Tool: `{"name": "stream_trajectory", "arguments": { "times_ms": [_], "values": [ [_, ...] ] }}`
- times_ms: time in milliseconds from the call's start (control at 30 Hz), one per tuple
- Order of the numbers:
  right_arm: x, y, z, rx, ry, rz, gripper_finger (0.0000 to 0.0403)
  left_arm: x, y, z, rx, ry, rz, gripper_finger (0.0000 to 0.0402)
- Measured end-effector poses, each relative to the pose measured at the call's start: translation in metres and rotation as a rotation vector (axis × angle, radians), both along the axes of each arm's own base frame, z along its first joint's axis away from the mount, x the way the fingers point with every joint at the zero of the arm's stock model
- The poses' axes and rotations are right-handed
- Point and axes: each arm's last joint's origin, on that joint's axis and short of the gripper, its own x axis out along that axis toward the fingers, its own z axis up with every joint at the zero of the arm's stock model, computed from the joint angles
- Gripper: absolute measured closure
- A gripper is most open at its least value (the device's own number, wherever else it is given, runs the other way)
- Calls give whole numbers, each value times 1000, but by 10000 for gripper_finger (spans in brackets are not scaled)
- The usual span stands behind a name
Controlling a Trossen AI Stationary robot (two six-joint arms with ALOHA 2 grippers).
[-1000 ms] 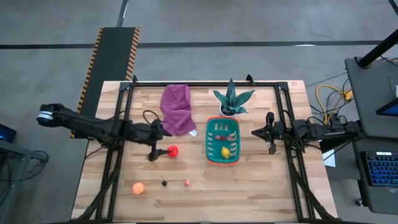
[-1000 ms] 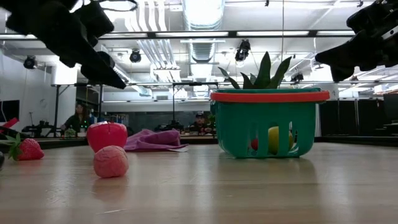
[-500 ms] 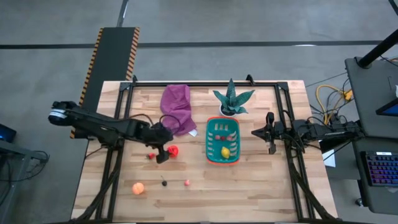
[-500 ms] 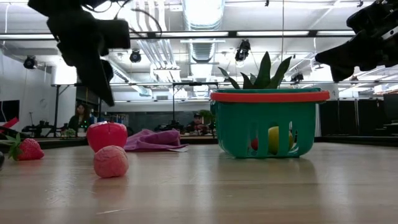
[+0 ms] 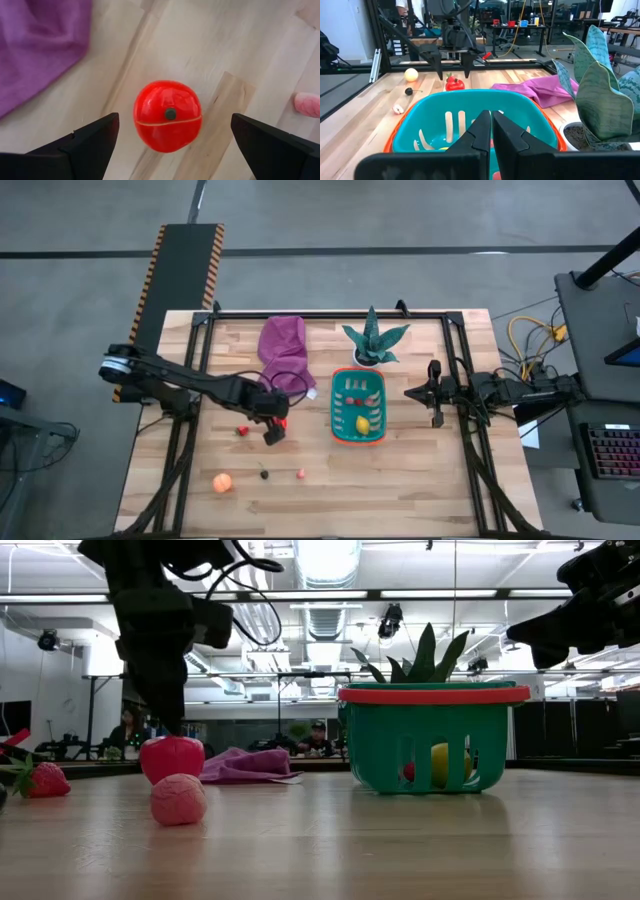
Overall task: Pick and placing Produce into tupperware
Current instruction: Put the red apple into the blue basket
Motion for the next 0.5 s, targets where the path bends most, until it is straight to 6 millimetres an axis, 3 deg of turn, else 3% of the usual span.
{"name": "stream_trajectory", "arguments": {
  "times_ms": [500],
  "values": [
    [0, 0, 0, 0, 0, 0, 394, 14, -2, -21, 12, 85, -10, 32]
  ]
}}
